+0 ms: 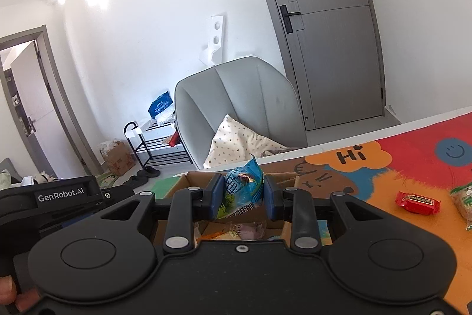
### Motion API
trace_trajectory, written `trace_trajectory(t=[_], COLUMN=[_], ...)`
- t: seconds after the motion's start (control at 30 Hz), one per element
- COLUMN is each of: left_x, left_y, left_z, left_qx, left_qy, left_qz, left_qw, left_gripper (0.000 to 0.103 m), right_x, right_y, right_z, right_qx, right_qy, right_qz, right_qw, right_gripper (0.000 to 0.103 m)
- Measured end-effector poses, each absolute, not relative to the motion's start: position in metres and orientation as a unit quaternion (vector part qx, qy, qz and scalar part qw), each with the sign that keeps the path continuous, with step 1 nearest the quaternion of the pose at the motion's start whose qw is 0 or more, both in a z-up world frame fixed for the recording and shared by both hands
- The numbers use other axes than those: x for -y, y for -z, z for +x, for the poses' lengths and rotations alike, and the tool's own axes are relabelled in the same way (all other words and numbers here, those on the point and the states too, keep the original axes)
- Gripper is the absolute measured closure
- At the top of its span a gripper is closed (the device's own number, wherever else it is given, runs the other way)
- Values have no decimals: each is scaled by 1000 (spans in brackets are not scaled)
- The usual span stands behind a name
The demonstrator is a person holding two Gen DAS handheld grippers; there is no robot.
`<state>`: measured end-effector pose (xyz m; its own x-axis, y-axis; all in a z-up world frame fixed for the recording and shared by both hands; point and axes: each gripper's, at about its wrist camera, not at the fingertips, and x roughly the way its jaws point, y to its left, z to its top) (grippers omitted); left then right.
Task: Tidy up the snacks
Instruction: 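Lower the blue packet into the box and open the right gripper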
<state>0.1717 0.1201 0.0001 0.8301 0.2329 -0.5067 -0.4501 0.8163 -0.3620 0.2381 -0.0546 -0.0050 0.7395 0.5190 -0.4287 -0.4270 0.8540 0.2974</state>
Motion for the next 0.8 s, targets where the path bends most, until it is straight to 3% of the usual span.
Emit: trace_trajectory(t=[0.33,0.43,0.5,0.8], left_x=[-147,-152,-153,-141], left_y=[8,9,10,8], left_z=[162,160,158,159], left_qx=[-226,-229,-229,-229], left_qy=[-205,-208,-208,-200], left_qz=[-254,-256,-257,-249], left_qw=[918,916,916,920], left_gripper=[37,36,35,27], right_x=[28,24,23,43], right_y=[5,4,4,7], right_z=[253,255,256,244], right_qx=[-261,-252,-253,-272], right_qy=[-265,-280,-280,-265], right_qz=[88,108,112,108], right_qw=[924,920,920,919], right_gripper=[72,65,54,54])
